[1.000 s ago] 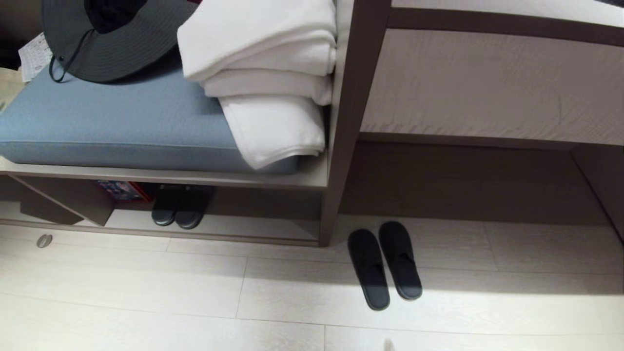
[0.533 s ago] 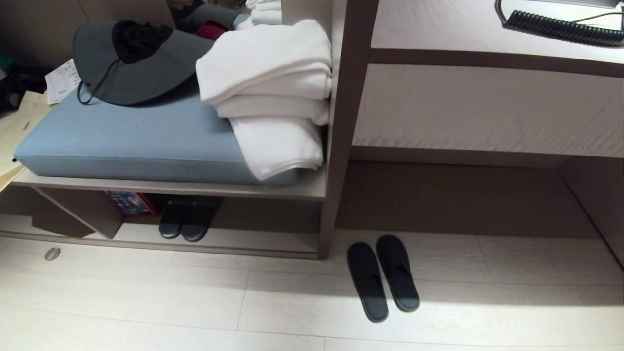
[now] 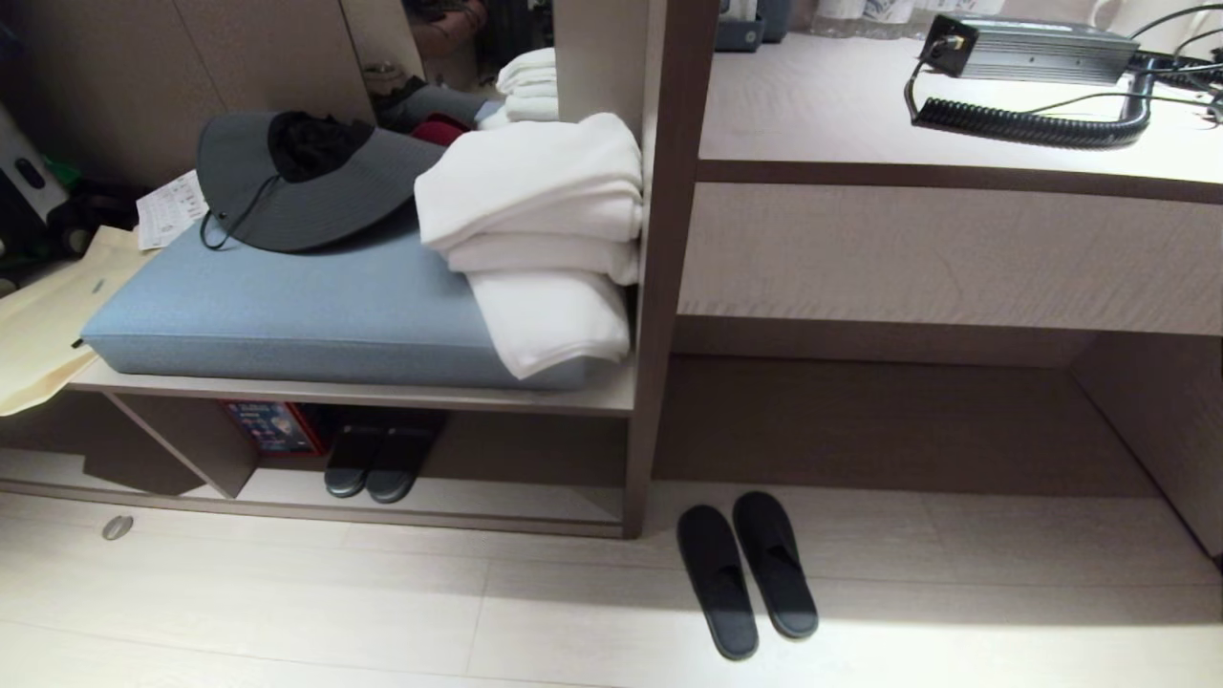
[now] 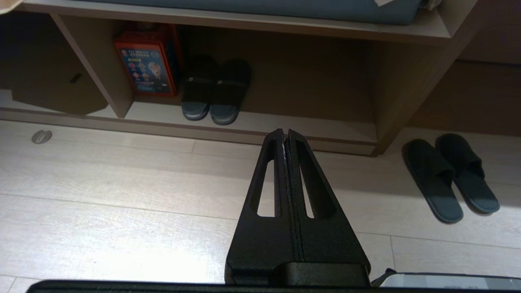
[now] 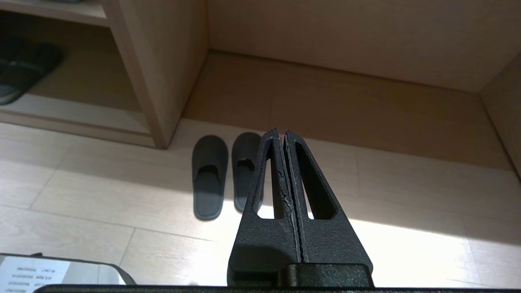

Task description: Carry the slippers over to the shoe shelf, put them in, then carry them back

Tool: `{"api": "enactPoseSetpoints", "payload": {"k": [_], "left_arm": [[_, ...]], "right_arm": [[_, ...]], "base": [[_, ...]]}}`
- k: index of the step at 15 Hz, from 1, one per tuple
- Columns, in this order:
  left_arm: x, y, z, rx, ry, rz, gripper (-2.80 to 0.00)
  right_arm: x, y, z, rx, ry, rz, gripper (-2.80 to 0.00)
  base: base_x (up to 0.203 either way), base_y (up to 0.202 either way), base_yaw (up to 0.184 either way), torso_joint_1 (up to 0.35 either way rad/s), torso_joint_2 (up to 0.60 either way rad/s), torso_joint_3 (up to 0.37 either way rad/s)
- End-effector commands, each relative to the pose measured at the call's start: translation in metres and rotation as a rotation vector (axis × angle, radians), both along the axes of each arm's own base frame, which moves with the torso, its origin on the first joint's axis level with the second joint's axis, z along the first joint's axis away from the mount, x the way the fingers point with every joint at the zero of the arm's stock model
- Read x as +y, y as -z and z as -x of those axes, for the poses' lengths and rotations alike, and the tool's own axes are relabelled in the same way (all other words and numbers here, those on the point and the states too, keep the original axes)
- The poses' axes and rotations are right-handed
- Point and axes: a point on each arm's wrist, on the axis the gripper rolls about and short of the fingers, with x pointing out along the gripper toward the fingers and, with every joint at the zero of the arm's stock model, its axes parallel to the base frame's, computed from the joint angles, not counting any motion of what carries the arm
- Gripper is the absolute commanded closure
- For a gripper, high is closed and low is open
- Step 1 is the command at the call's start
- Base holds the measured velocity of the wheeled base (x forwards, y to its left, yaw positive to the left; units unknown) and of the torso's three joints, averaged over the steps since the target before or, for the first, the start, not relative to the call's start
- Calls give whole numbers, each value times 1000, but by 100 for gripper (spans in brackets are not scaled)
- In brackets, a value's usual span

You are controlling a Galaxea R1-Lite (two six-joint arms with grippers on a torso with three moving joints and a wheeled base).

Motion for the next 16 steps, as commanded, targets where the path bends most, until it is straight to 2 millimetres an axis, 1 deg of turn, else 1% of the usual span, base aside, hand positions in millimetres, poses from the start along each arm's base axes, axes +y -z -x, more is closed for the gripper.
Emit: {"api": "enactPoseSetpoints", "payload": {"k": [1, 14, 16], "left_arm": [[0, 0, 0, 0, -2, 1, 0], [0, 0, 0, 1, 0, -1, 0], [0, 0, 0, 0, 0, -2, 0]], "right_arm": [[0, 0, 0, 0, -1, 0, 0], [0, 0, 0, 0, -1, 0, 0], [0, 0, 0, 0, 0, 2, 0]], "base": [[0, 0, 0, 1, -9, 207], [0, 0, 0, 3, 3, 201], [0, 0, 0, 2, 2, 130]]}}
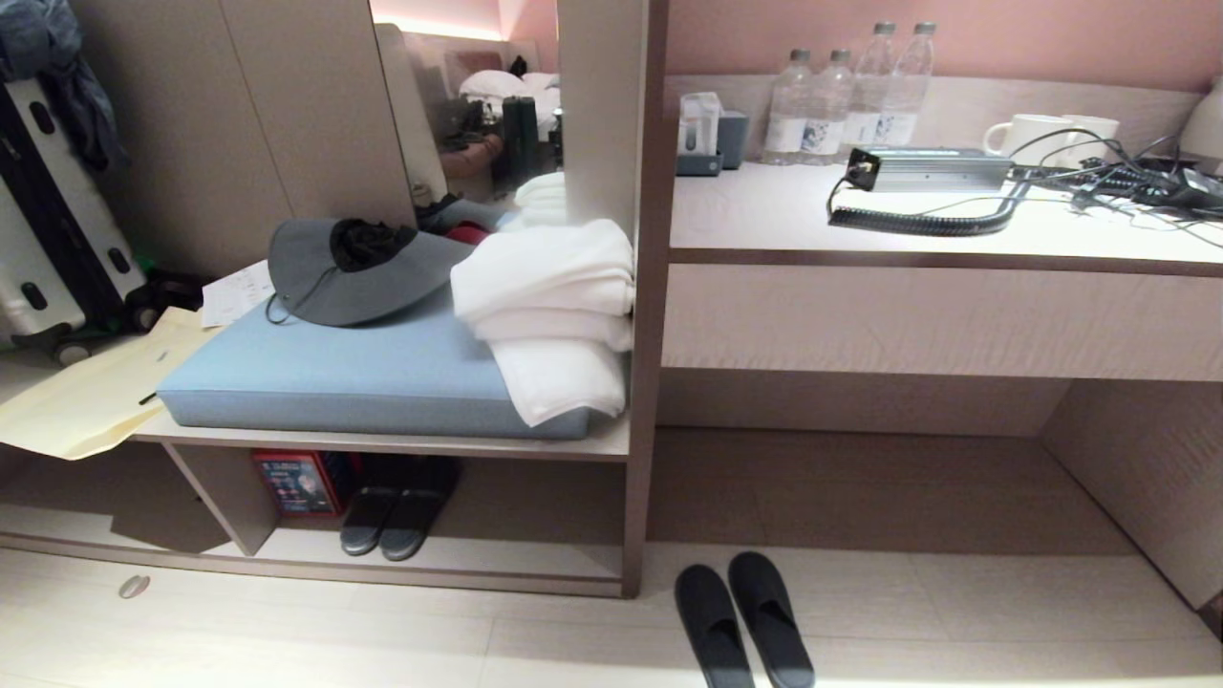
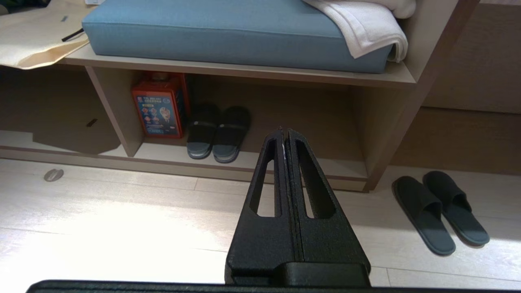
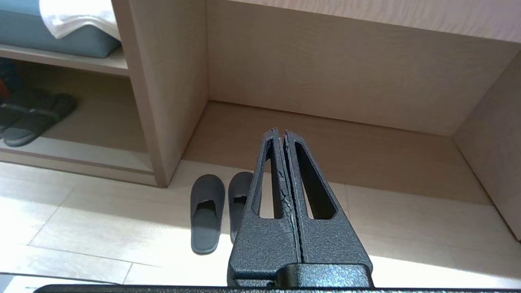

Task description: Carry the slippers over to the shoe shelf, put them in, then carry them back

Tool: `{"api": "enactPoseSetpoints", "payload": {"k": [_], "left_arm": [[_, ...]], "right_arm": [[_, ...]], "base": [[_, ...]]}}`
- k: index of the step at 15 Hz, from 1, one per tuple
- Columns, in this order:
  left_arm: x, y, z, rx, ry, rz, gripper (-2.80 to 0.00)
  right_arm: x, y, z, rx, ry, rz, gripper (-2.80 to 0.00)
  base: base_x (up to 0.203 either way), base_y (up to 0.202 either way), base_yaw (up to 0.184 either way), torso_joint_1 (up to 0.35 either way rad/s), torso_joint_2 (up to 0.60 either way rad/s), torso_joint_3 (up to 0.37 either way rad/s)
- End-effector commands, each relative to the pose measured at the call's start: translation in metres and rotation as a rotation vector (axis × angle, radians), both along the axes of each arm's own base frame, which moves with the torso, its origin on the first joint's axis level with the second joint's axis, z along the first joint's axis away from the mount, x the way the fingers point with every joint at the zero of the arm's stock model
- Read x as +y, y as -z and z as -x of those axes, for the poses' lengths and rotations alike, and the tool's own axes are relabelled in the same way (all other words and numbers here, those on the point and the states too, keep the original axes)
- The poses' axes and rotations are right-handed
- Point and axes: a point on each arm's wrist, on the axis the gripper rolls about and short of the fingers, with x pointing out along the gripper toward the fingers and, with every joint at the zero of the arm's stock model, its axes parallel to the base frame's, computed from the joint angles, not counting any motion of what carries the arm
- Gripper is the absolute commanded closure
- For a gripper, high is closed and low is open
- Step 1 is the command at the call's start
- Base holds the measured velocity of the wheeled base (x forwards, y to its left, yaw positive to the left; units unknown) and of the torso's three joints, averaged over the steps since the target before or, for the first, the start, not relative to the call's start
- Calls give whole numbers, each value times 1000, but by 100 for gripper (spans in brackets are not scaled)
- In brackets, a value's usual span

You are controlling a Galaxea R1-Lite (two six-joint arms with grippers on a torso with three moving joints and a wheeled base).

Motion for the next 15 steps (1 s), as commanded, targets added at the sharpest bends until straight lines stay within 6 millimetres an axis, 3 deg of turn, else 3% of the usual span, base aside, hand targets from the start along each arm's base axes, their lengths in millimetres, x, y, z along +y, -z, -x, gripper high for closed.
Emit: {"api": "enactPoseSetpoints", "payload": {"k": [1, 9, 15], "left_arm": [[0, 0, 0, 0, 0, 0, 0], [0, 0, 0, 0, 0, 2, 0], [0, 0, 0, 0, 0, 2, 0]], "right_arm": [[0, 0, 0, -1, -1, 2, 0], [0, 0, 0, -1, -1, 1, 0], [0, 0, 0, -1, -1, -1, 0]], "base": [[0, 0, 0, -1, 1, 44], [0, 0, 0, 1, 0, 4], [0, 180, 0, 1, 1, 5]]}}
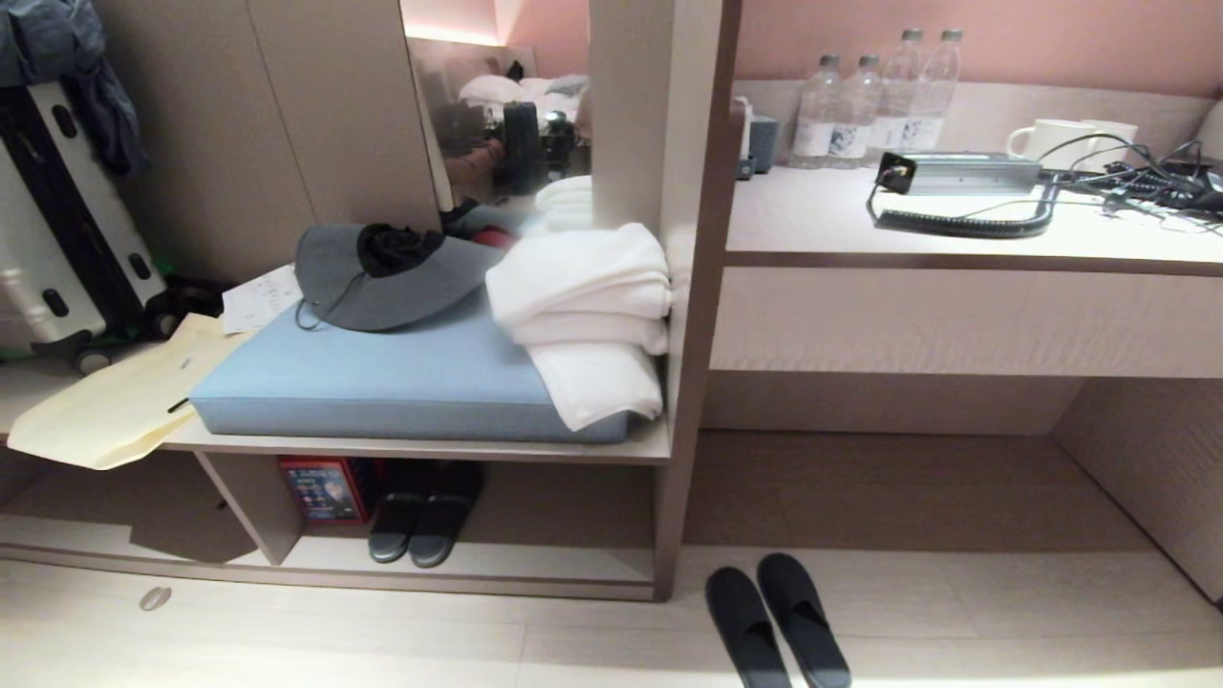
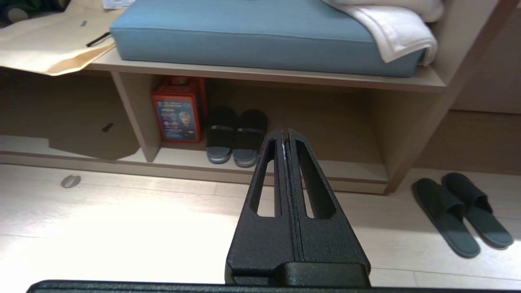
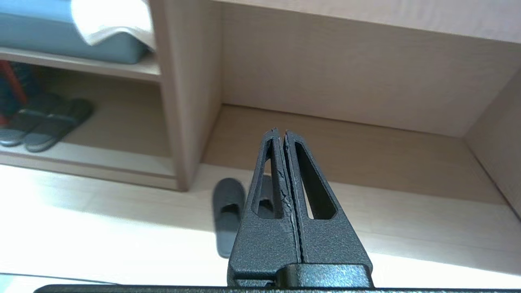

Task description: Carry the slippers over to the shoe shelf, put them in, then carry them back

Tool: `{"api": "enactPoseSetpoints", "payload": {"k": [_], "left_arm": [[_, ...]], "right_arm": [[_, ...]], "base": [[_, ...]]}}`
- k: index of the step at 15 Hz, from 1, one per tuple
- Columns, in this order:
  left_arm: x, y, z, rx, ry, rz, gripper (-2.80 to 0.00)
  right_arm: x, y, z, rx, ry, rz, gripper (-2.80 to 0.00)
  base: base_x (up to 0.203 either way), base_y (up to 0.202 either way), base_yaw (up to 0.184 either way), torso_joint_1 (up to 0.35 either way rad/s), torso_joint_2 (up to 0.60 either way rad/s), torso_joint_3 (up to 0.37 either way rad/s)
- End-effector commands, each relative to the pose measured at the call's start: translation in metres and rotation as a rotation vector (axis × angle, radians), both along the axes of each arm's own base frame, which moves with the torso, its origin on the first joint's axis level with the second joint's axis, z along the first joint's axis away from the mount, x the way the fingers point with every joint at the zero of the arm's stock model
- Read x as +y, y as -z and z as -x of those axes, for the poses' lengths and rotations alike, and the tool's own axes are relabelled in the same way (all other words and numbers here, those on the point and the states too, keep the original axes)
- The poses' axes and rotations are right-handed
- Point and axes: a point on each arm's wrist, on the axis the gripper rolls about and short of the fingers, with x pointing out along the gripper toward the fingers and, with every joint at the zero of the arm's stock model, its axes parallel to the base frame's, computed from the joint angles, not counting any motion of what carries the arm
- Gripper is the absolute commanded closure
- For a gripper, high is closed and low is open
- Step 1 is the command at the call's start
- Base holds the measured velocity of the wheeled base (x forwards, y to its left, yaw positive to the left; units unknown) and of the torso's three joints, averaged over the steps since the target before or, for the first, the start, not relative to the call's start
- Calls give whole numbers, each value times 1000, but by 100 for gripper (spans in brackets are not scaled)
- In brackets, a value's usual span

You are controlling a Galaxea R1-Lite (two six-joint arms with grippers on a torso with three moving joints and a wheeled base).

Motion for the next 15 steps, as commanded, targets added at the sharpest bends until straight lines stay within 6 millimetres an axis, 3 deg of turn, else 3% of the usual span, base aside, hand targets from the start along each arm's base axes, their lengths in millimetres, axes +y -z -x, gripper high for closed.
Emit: {"api": "enactPoseSetpoints", "payload": {"k": [1, 15], "left_arm": [[0, 0, 0, 1, 0, 1, 0], [0, 0, 0, 0, 0, 1, 0]], "right_arm": [[0, 0, 0, -1, -1, 0, 0], [0, 0, 0, -1, 0, -2, 0]], "base": [[0, 198, -3, 1, 2, 2], [0, 195, -2, 3, 3, 2]]}}
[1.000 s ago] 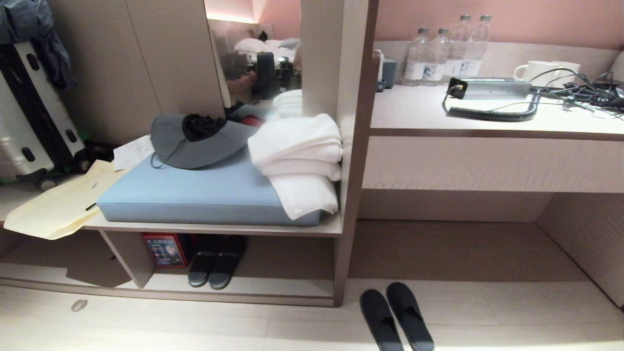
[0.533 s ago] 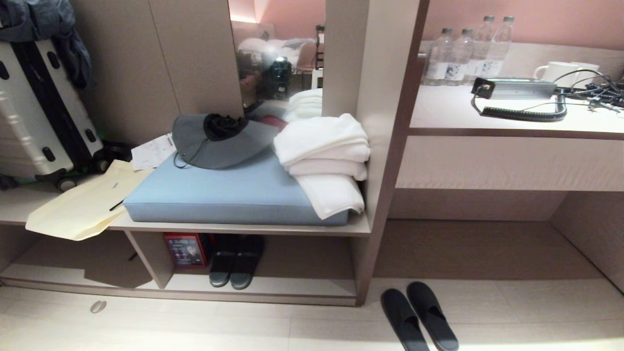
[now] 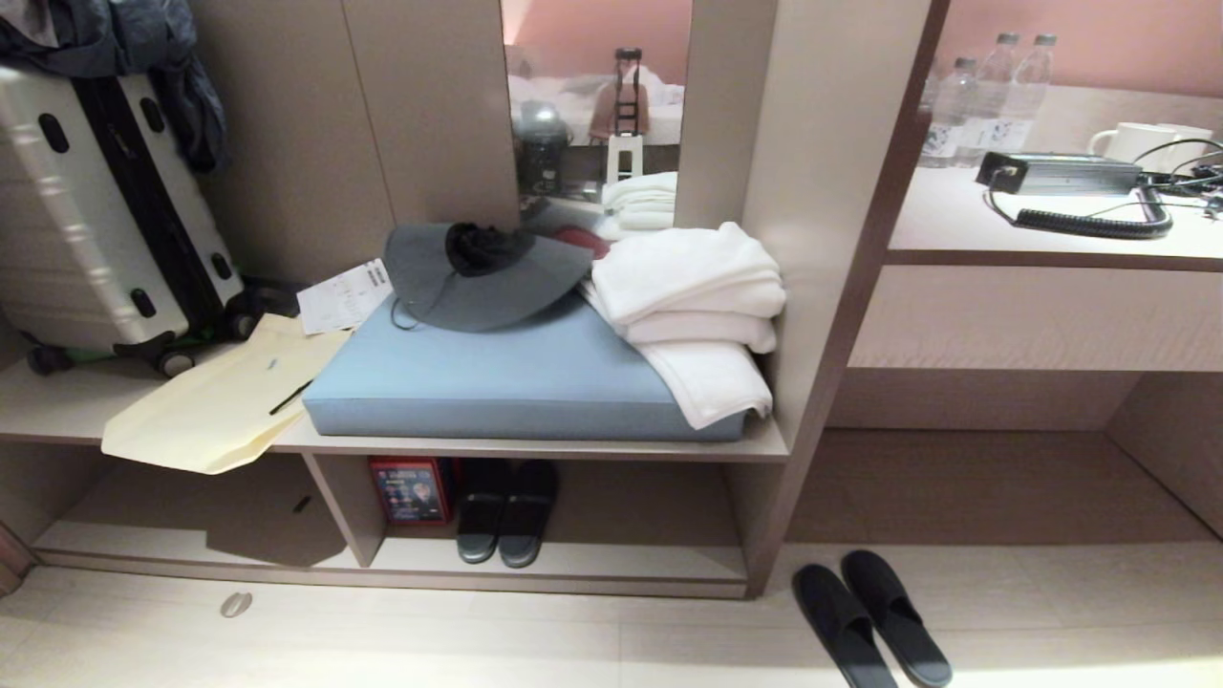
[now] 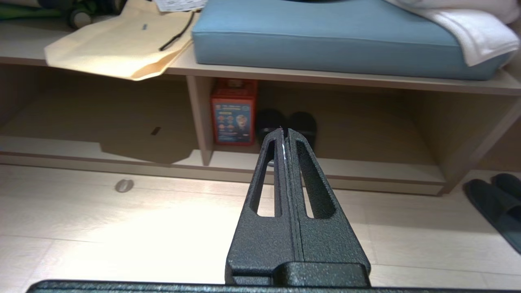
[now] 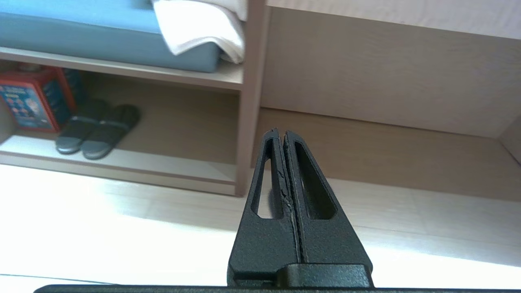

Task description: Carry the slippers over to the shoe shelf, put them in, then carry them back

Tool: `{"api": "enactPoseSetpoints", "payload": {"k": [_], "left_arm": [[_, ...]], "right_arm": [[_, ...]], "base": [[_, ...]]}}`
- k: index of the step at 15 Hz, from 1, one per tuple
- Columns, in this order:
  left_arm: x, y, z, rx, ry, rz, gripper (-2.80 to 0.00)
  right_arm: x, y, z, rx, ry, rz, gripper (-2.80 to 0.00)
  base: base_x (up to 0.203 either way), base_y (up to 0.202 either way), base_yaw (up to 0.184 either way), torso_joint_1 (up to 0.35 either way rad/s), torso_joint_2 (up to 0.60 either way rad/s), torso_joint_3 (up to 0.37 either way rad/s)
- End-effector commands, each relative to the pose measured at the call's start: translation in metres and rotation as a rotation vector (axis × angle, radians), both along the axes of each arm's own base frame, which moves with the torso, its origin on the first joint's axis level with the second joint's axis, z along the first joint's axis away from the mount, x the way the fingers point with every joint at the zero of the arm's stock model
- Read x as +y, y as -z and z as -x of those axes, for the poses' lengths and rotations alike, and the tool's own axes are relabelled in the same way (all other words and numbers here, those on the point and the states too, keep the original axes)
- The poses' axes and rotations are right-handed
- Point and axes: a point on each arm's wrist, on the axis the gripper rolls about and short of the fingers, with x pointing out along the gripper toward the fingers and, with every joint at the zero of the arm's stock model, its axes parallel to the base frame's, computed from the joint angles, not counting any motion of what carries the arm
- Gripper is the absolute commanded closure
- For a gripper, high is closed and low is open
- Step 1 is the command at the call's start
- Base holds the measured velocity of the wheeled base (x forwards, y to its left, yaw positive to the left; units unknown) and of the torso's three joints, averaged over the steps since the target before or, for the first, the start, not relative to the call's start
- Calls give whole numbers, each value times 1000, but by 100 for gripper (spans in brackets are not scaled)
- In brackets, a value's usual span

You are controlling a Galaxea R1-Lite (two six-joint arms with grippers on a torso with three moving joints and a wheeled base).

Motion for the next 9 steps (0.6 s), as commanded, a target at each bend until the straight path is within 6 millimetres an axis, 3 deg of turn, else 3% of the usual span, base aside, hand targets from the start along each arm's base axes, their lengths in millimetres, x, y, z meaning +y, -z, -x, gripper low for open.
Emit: {"api": "enactPoseSetpoints", "payload": {"k": [1, 9], "left_arm": [[0, 0, 0, 0, -1, 1, 0], [0, 0, 0, 1, -1, 1, 0]], "right_arm": [[0, 0, 0, -1, -1, 1, 0], [0, 0, 0, -2, -3, 2, 0]], "base": [[0, 195, 1, 6, 2, 2], [0, 195, -1, 3, 3, 4]]}}
